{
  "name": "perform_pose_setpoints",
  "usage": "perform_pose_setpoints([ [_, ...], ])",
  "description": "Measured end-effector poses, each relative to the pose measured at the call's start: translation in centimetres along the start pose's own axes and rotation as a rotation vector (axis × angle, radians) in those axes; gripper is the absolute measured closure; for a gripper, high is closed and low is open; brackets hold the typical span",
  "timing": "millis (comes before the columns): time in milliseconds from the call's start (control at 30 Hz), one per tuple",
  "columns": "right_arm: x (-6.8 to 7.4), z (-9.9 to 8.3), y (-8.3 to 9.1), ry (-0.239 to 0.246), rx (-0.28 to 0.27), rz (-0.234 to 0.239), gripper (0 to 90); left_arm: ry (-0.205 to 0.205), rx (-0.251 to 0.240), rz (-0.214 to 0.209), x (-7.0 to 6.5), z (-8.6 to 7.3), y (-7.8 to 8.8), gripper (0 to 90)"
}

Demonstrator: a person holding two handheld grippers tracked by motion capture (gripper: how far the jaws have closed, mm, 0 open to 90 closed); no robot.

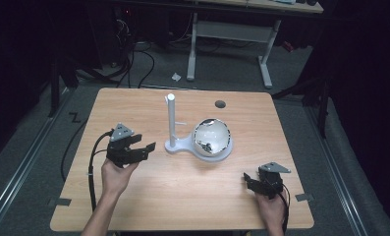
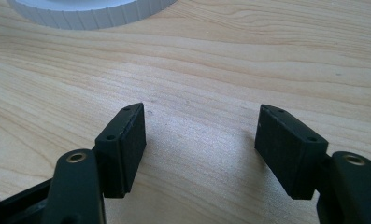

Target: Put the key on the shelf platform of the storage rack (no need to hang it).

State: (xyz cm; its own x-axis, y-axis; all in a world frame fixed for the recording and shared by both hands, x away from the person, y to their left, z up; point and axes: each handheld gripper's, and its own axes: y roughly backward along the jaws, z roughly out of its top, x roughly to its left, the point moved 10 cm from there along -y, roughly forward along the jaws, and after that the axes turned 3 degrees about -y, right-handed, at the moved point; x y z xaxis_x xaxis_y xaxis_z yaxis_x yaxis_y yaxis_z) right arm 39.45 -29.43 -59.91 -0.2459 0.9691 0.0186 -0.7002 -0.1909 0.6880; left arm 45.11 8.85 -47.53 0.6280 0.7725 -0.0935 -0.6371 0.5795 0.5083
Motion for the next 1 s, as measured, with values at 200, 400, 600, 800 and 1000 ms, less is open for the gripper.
perform_pose_setpoints([
  [200, 0.0, 0.0, 0.0, 0.0, -0.001, -0.001, 33.9, 0.018, -0.008, 0.003, 0.3, -0.5, 0.5, 37.3],
  [400, 0.0, 0.0, 0.0, 0.0, 0.0, 0.0, 33.9, 0.03, -0.011, 0.005, 0.5, -1.0, 0.8, 37.2],
  [600, 0.0, 0.0, 0.0, 0.0, 0.0, 0.0, 33.9, 0.035, 0.003, 0.014, 0.7, -1.9, 0.9, 37.2],
  [800, 0.0, 0.0, 0.0, 0.0, -0.001, 0.0, 33.9, 0.045, 0.018, 0.013, 0.9, -2.9, 0.9, 37.3],
  [1000, 0.0, 0.0, 0.0, -0.001, 0.0, 0.002, 33.9, 0.063, 0.03, 0.01, 1.0, -3.9, 0.8, 37.3],
])
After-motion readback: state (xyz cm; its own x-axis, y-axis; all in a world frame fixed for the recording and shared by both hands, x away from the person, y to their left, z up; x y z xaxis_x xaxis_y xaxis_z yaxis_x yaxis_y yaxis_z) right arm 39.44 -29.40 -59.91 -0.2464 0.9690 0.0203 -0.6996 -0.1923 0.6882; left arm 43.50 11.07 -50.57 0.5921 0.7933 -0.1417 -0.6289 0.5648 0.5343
